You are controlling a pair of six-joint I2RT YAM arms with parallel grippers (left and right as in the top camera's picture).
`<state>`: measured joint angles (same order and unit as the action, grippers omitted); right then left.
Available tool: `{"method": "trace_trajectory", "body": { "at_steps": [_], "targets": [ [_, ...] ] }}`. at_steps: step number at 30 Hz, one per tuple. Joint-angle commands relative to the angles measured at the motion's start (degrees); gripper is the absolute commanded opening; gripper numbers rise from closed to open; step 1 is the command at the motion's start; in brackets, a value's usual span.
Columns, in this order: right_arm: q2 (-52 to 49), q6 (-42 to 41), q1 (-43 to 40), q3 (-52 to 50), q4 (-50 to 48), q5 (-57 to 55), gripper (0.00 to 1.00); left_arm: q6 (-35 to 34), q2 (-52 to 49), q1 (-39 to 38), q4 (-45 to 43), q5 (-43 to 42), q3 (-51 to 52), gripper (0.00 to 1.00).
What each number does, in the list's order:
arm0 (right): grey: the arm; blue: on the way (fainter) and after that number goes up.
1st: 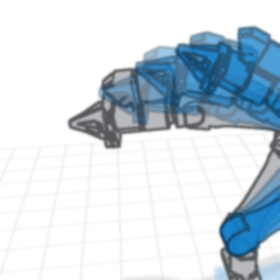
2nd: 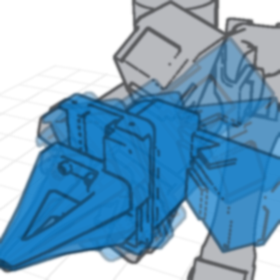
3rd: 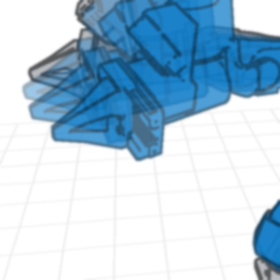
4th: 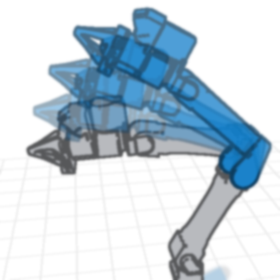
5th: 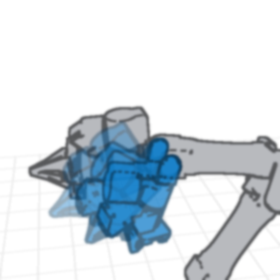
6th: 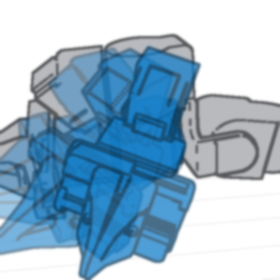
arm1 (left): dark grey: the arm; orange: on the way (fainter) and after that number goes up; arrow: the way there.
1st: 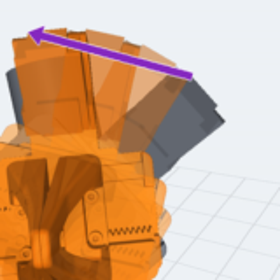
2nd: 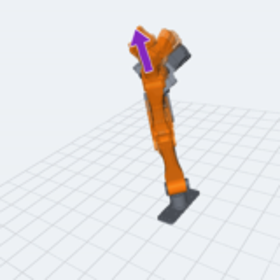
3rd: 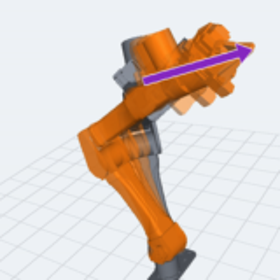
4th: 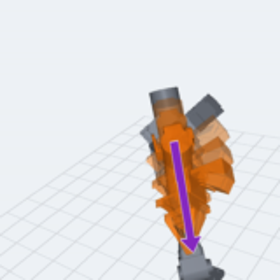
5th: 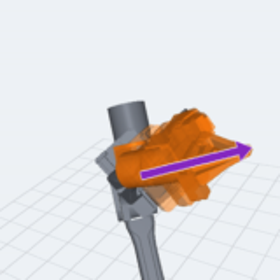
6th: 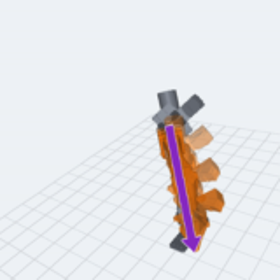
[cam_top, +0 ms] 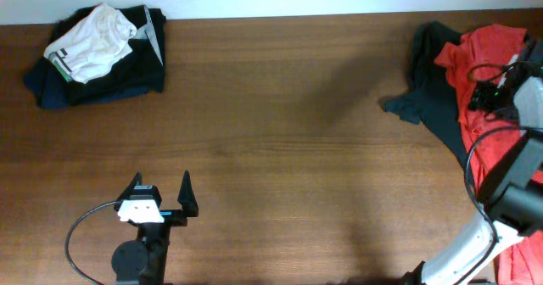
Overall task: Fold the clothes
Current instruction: 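Reach the right gripper to the red T-shirt and grasp it, then drag the red T-shirt with the right gripper to table center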
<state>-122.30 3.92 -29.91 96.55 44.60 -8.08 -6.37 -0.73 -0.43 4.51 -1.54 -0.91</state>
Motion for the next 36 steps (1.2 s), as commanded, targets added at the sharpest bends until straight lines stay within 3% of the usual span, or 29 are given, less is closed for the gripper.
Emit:
{"method": "trace_trajectory", "body": {
  "at_steps": [1, 2, 4, 7, 9, 11, 15, 17, 21, 25, 28, 36],
  "targets": [
    [-3.7, 1.9, 0.3, 1.3, -0.5, 0.1, 0.76, 0.9, 0.3, -0.3, 0.0, -0.6, 0.4, 0.99],
    [-4.2, 1.9, 0.3, 1.3, -0.7, 0.1, 0.71, 0.9, 0.3, -0.3, 0.0, -0.6, 0.4, 0.99],
    [-4.3, 1.9, 0.3, 1.3, -1.1, 0.6, 0.51, 0.9, 0.3, -0.3, 0.0, -0.6, 0.4, 0.99],
    [-4.3, 1.9, 0.3, 1.3, -0.9, 2.6, 0.5, 0.9, 0.3, -0.3, 0.0, -0.6, 0.4, 0.99],
    [-4.3, 1.8, 0.3, 1.3, -0.5, 3.4, 0.2, 0.9, 0.3, -0.3, 0.0, -0.6, 0.4, 0.99],
    [-4.3, 1.8, 0.3, 1.3, -0.1, 3.6, 0.06, 0.9, 0.3, -0.3, 0.0, -0.6, 0.4, 0.99],
    [-3.5, 1.6, 0.3, 3.7, 3.5, 5.2, 0.04, 0.9, 0.3, -0.3, 0.0, -0.6, 0.4, 0.99],
    [-0.9, 1.5, 0.3, 7.6, 6.5, 11.9, 0.04, 0.9, 0.3, -0.3, 0.0, -0.6, 0.4, 0.99],
    [6.6, -5.0, 1.0, 13.3, 11.0, 15.7, 0.04, 0.9, 0.3, -0.3, 0.0, -0.6, 0.4, 0.99],
    [18.3, -5.1, 6.5, 13.8, 10.8, 23.6, 0.04, 0.9, 0.3, -0.3, 0.0, -0.6, 0.4, 0.99],
    [25.3, -5.0, 15.9, 13.8, 10.8, 26.6, 0.04, 0.9, 0.3, -0.3, 0.0, -0.6, 0.4, 0.99],
    [29.3, -9.3, 58.7, 13.8, 11.1, 28.3, 0.04, 0.9, 0.3, -0.3, 0.0, -0.6, 0.4, 0.99]
  ]
}}
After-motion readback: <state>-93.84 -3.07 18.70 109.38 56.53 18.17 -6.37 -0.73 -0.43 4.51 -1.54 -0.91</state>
